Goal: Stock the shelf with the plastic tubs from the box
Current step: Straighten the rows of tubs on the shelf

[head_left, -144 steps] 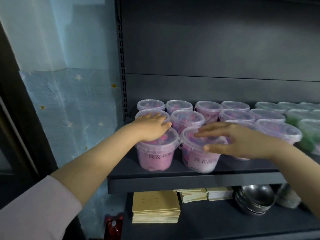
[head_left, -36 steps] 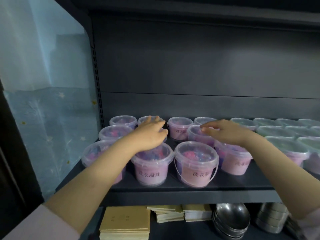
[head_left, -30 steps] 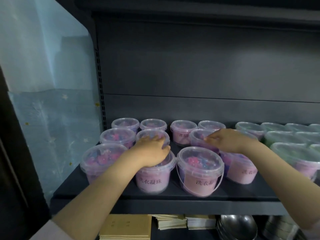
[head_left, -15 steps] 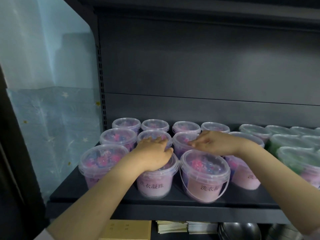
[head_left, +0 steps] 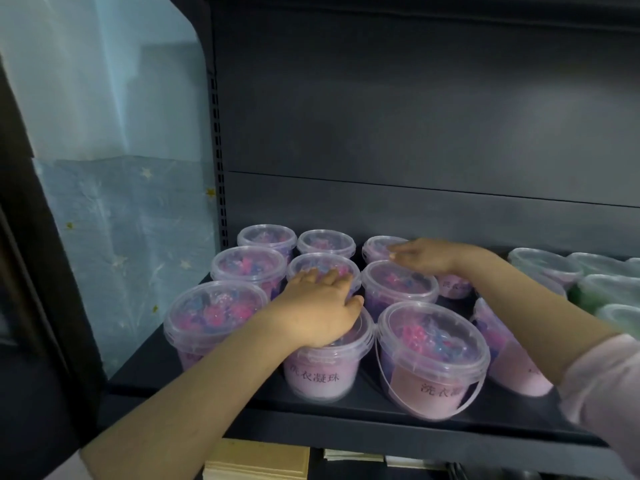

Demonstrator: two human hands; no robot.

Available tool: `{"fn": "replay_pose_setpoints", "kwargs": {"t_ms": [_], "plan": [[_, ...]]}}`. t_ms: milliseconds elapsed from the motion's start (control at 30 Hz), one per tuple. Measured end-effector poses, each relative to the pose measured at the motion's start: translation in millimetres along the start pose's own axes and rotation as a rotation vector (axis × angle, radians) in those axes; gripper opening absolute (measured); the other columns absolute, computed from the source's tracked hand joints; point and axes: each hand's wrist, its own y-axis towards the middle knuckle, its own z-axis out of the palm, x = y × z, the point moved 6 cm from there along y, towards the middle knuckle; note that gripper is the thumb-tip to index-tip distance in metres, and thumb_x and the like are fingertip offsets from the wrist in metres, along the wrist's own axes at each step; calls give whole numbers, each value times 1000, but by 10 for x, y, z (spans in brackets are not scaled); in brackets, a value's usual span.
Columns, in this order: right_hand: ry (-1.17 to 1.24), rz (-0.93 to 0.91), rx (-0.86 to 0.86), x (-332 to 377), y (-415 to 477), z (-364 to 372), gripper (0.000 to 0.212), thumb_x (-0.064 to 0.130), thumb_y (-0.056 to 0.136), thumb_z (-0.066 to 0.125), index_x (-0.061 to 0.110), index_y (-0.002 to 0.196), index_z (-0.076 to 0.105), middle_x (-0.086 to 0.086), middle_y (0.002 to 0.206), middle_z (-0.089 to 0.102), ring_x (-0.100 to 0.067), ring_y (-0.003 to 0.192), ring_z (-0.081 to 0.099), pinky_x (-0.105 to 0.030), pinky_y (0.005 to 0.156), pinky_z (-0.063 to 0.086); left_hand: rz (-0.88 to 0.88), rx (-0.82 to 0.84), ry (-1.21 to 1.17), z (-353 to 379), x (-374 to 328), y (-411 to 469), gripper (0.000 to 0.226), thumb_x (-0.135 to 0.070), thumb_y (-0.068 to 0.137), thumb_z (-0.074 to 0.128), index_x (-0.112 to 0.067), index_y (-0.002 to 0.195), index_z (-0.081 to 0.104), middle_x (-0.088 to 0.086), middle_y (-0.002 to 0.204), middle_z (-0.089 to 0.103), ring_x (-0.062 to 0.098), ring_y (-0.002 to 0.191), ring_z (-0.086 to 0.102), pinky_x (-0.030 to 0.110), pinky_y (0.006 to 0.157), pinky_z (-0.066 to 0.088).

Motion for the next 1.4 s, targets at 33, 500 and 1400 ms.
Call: {"fn": "replay_pose_setpoints", "kwargs": {"t_ms": [33,500,1400], "plan": [[14,6,23,-15,48,25,48,47,99,38,27,143,43,4,153,36,-18,139,37,-29,115,23,-1,3,-3,2,0,1,60,-49,101,17,-26,154,3,-2,162,-3,25,148,-6,39,119,-4],[74,-64,-23,134,23,14,49,53,97,39,36,144,40,8,152,37,-17,137,39,-27,111,25,-14,27,3,8,5,-10,60,-49,101,16,-26,154,1,0,162,-4,25,148,-5,39,119,-4],[143,-228,-193,353,-1668,336,39,69,74,52,62,112,50,30,132,48,18,123,36,-11,105,25,28,-48,23,-23,15,40,61,-50,100,16,-21,154,9,-1,162,-5,28,145,-20,45,117,-7]]}}
